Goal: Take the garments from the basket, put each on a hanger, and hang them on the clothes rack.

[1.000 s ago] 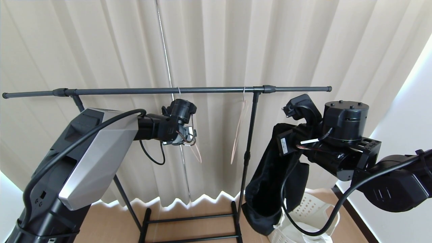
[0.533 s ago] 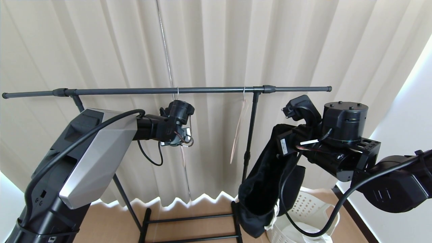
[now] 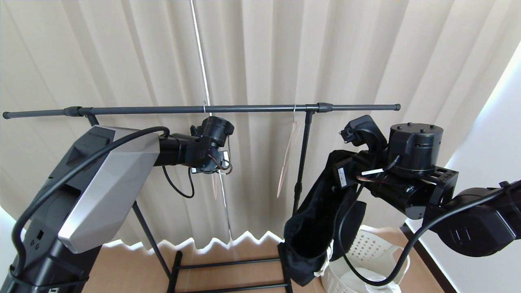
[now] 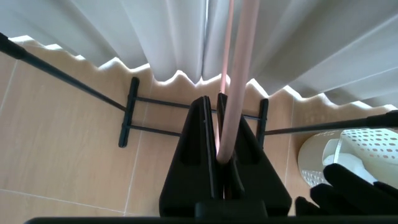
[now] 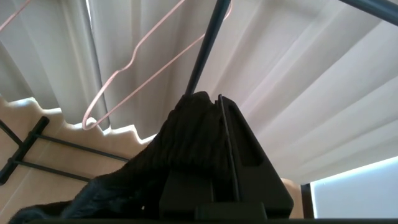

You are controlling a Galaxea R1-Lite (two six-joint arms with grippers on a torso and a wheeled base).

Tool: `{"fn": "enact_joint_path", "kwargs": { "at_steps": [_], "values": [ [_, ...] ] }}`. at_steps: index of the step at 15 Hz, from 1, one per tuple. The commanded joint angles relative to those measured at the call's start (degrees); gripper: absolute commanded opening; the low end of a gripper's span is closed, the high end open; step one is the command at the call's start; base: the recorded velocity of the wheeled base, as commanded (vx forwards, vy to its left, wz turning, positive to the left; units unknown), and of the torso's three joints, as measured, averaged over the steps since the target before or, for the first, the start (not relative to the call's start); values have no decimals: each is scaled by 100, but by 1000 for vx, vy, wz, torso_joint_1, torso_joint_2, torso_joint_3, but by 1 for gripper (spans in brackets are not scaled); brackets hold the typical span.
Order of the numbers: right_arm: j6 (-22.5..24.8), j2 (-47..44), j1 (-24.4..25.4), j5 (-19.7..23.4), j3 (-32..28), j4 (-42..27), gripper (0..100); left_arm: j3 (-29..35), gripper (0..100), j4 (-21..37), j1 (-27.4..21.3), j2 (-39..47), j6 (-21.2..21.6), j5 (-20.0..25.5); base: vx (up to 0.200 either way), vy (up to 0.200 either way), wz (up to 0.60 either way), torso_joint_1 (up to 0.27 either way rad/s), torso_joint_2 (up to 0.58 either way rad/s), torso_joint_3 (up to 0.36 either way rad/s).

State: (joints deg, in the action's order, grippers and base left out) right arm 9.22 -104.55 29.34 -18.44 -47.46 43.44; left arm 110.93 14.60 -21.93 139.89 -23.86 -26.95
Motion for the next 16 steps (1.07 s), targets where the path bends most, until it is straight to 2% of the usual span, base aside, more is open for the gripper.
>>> {"fn": "enact_joint_path", "kwargs": {
  "at_steps": [1, 3, 5, 9, 16],
  "values": [
    [1, -4, 1, -1, -9, -2, 0, -125, 0, -1, -57, -243, 4, -3, 0, 0, 0, 0, 0, 0],
    [1, -22, 1, -1, -9, 7, 0, -195, 0, -1, -83, -339, 13, -12, 0, 0, 0, 0, 0, 0],
    [10, -57, 1, -1, -9, 7, 0, -467, 0, -1, -312, -577, 48, -196, 0, 0, 0, 0, 0, 0],
    [10, -75, 1, -1, -9, 7, 0, -722, 0, -1, -479, -840, 92, -205, 0, 0, 0, 0, 0, 0],
    [10, -66, 1, -1, -9, 7, 0, -2049, 0, -54, -1006, -1877, 65, -231, 0, 0, 0, 0, 0, 0]
  ]
}}
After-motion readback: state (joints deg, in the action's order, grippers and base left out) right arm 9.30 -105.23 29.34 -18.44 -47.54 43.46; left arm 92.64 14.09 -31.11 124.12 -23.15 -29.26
